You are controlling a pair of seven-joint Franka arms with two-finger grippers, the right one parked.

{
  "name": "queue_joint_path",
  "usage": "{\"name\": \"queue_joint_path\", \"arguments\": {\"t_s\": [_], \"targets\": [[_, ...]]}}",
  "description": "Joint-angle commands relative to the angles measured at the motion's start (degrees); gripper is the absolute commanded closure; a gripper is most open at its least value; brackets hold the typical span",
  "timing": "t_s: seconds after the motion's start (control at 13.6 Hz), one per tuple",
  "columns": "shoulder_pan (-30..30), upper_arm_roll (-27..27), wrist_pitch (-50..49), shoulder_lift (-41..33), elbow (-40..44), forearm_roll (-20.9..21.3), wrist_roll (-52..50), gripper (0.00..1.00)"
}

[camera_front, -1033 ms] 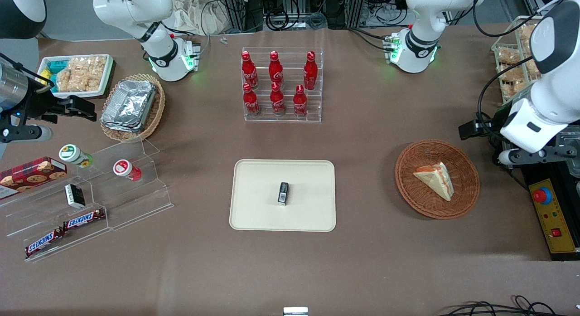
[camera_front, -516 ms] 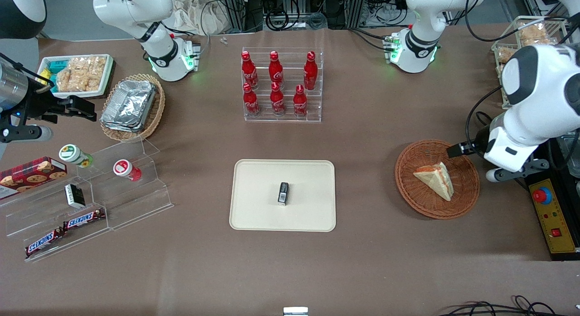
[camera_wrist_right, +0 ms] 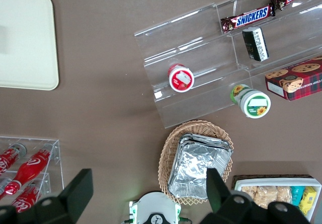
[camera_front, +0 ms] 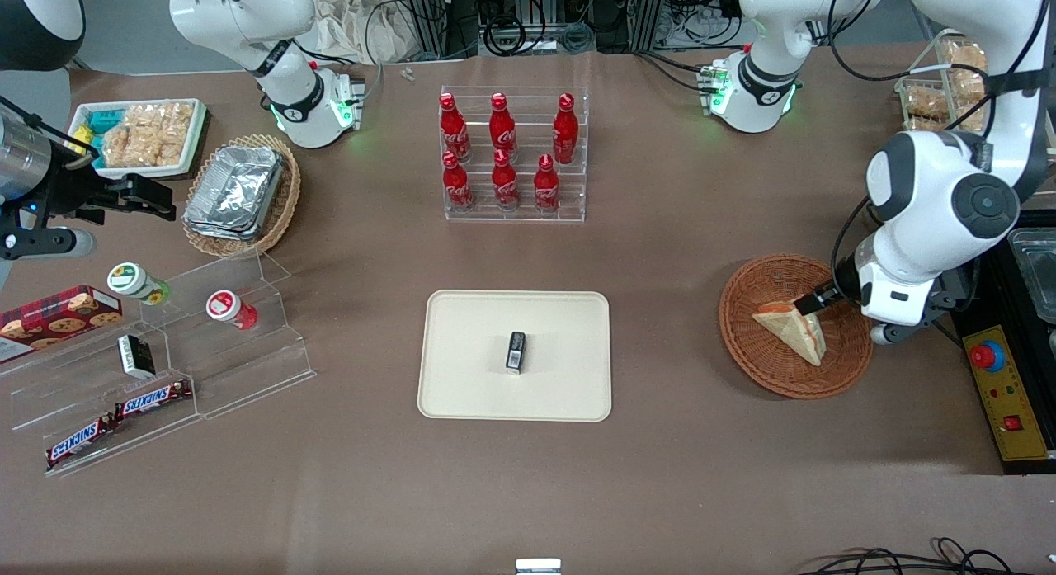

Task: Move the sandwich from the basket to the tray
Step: 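Lower the left gripper and close it on the wrapped sandwich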

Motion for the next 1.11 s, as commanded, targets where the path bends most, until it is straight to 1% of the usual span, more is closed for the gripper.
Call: {"name": "queue_joint_path", "arguments": {"t_s": [0.0,0.37,0.59,1.03], "targets": [[0.26,0.17,4.0,1.52,-2.49,1.06,-3.82,0.0],[0.26,0.26,5.06,5.04,-2.49,1.06,-7.43,0.0],[0.17,1.76,5.06,6.01,-2.84,2.64,-7.87,0.0],[0.0,1.76,6.19,8.03,-2.41,2.65,-11.2,0.0]]}}
